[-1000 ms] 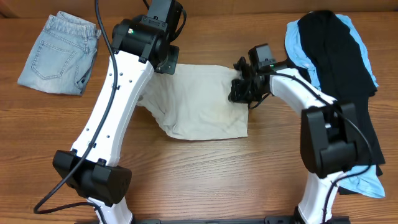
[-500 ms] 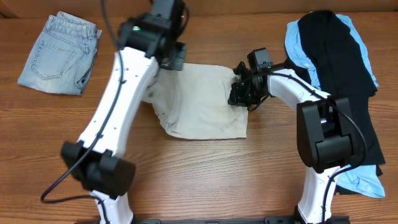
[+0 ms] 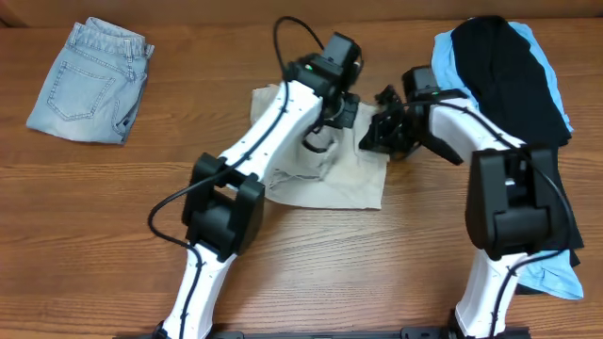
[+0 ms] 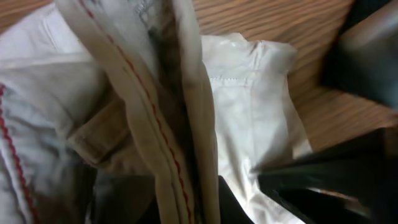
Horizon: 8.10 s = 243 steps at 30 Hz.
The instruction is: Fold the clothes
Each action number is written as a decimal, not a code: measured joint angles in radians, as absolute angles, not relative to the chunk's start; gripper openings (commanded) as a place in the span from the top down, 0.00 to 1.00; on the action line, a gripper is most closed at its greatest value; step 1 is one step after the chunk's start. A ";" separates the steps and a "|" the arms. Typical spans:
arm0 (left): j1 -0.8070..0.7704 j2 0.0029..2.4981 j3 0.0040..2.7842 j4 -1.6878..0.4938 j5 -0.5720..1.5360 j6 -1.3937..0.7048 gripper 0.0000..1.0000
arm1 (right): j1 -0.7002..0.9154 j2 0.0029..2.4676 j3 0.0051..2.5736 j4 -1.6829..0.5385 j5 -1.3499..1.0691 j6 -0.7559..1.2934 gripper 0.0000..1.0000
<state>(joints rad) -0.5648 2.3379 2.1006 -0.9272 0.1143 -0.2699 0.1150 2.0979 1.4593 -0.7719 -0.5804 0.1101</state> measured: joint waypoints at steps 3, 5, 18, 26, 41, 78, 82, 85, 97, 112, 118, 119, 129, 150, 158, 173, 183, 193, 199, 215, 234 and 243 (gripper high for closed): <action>-0.593 2.354 2.101 -0.889 0.124 -0.287 0.71 | 0.068 2.006 1.467 -0.781 -0.595 0.119 0.96; -0.607 2.357 2.101 -0.865 0.128 -0.293 0.42 | 0.032 1.925 1.483 -0.785 -0.603 0.123 0.96; -0.553 2.349 2.422 -1.102 0.162 -0.312 0.00 | -0.054 1.810 1.518 -0.884 -0.583 0.130 0.34; -0.329 2.272 2.629 -1.267 0.155 -0.272 0.00 | 0.163 1.810 1.515 -0.886 -0.433 0.174 0.19; -0.175 2.267 2.632 -1.399 0.145 -0.206 0.00 | 0.403 1.927 1.509 -0.898 -0.110 0.234 0.96; -0.403 2.267 2.408 -1.496 0.177 -0.123 0.07 | 0.097 1.884 1.531 -1.127 -0.142 0.365 0.16; -0.480 2.267 2.228 -1.407 0.202 -0.112 0.08 | 0.075 1.880 1.583 -1.113 -0.142 0.348 0.15; -0.522 2.267 2.083 -1.320 0.211 -0.090 0.08 | 0.051 1.880 1.583 -1.105 -0.141 0.337 0.15; -0.548 2.272 1.823 -1.079 0.094 0.028 0.00 | 0.036 1.880 1.583 -1.092 -0.138 0.313 0.14; -0.329 2.276 1.875 -0.919 -0.381 0.196 0.00 | 0.036 1.880 1.570 -1.082 -0.130 0.313 0.14; -0.316 2.281 2.178 -1.148 -0.200 0.267 0.00 | 0.036 1.880 1.569 -1.070 -0.126 0.313 0.14; -0.335 2.280 2.235 -1.191 -0.125 0.292 0.00 | 0.036 1.880 1.569 -1.069 -0.126 0.313 0.14; -0.568 2.270 2.154 -1.259 0.062 0.435 0.00 | 0.036 1.880 1.569 -1.066 -0.113 0.313 0.13; -0.602 2.257 1.750 -0.965 -0.079 0.393 0.23 | 0.036 1.880 1.569 -1.058 -0.104 0.291 0.11; -0.601 2.236 1.715 -0.931 -0.150 0.347 0.96 | 0.036 1.880 1.569 -1.046 -0.104 0.291 0.11; -0.516 2.288 2.011 -1.276 -0.314 0.101 0.96 | 0.036 1.880 1.568 -1.032 -0.104 0.291 0.11; -0.232 2.290 2.583 -1.517 -0.335 0.057 0.96 | 0.036 1.880 1.568 -1.045 -0.104 0.291 0.11; -0.014 2.290 2.886 -1.558 -0.342 0.078 0.96 | 0.036 1.880 1.568 -1.075 -0.104 0.291 0.11; 0.149 2.290 2.896 -1.459 -0.341 0.142 0.96 | 0.036 1.880 1.568 -1.090 -0.104 0.290 0.11; 0.382 2.291 2.539 -0.875 -0.232 0.378 0.96 | 0.036 1.880 1.568 -1.097 -0.105 0.290 0.11; 0.359 2.292 2.218 -0.765 -0.070 0.364 0.55 | 0.036 1.880 1.568 -1.098 -0.105 0.291 0.11; 0.288 2.291 2.197 -0.856 0.093 0.286 0.11 | 0.036 1.880 1.568 -1.098 -0.105 0.290 0.11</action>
<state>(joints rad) 0.2878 2.2913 2.1967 -0.8558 0.0933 0.2859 0.0364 1.8801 1.5684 -1.0985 -0.1051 0.2905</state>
